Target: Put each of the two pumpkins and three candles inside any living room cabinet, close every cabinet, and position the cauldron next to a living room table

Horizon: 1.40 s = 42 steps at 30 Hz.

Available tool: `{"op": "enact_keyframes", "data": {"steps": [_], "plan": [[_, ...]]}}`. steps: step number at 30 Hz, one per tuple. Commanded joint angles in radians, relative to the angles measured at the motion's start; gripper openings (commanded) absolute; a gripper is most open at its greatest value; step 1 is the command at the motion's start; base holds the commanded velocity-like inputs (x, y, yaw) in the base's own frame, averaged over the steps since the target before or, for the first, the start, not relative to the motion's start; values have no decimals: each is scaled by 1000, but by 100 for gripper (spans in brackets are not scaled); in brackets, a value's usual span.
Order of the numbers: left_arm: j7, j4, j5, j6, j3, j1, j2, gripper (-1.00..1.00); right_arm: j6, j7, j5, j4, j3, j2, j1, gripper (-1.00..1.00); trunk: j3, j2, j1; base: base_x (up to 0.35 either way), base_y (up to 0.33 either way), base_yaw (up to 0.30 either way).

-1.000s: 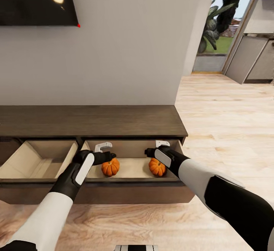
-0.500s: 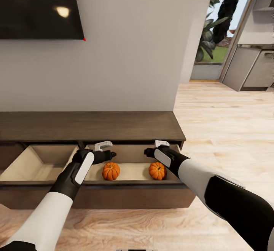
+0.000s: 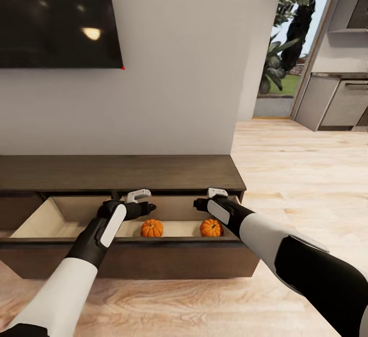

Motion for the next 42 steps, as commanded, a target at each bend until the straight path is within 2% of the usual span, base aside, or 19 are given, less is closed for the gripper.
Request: {"op": "enact_keyframes", "data": {"steps": [1,23,33,42], "plan": [[10,-1,10,3,-1,0,0,100,3,-6,-5,-2,5,-1,-1,100,3,0,-1,-15,6,0],[10,-27,10,3,-1,0,0,100,0,0,-4,-48,5,-1,-1,100,88,5,-11,-39,1,0],[10,-27,10,3,-1,0,-1,100,-2,0,-4,-48,5,-1,-1,100,127,8,-15,-265,74,0],[10,-27,10,3,-3,0,-1,100,-2,0,-4,-48,5,-1,-1,100,155,71,-50,-320,87,0]]}}
